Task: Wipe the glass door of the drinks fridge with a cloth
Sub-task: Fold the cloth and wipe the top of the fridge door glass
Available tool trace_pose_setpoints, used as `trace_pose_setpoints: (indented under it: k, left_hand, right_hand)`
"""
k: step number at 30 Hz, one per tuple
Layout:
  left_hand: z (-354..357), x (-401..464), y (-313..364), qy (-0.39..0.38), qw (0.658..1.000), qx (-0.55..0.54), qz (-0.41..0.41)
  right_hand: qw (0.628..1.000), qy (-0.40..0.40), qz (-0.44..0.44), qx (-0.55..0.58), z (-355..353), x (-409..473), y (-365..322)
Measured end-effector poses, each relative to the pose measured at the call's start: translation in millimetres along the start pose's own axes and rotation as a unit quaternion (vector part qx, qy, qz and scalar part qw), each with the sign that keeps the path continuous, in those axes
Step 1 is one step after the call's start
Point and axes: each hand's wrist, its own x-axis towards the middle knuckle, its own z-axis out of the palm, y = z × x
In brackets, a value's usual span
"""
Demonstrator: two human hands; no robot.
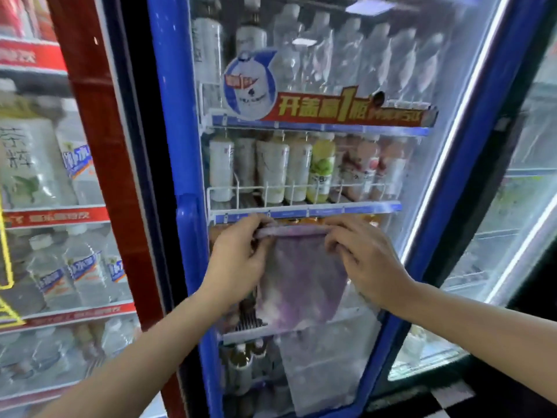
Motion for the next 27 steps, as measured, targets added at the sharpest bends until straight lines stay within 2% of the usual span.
trace_pose_setpoints:
  k: [3, 6, 10, 18, 21, 25, 27]
  left_hand:
    - [24.4, 42.1, 34.5, 0.011, 1.000, 0.009, 0.013]
    - [47.9, 83.5, 72.4, 0.038, 0.998, 0.032, 0.041]
    - [79.8, 144.8, 122.5, 0.105, 0.991, 0.050, 0.073]
    - [137.6, 266.6, 214.1, 0.186, 0.966, 0.170, 0.065]
    - [148.5, 302.3, 241.5, 0.216, 0.947, 0.211, 0.107]
    - [151.4, 345.7, 272.4, 0.256, 0.910, 0.285, 0.161]
    - [149.7, 368.1, 285.5, 0.265, 0.895, 0.317, 0.171]
  right_hand:
    - [1.000, 0.022, 0.014, -0.012, -38.6, 12.4, 30.0]
    - [0.996, 0.081, 0.015, -0.026, -70.2, 34.1, 67.9]
    - [0.993, 0.113, -0.013, -0.027, -116.7, 73.5, 125.4]
    - [0.981, 0.184, -0.046, -0.045, -206.1, 152.1, 219.7]
    - [0.973, 0.209, -0.081, -0.051, -232.9, 177.1, 247.7]
    - [0.978, 0.198, -0.070, -0.006, -262.4, 213.1, 278.1]
    - [0.972, 0.211, -0.088, -0.052, -274.7, 232.1, 286.9]
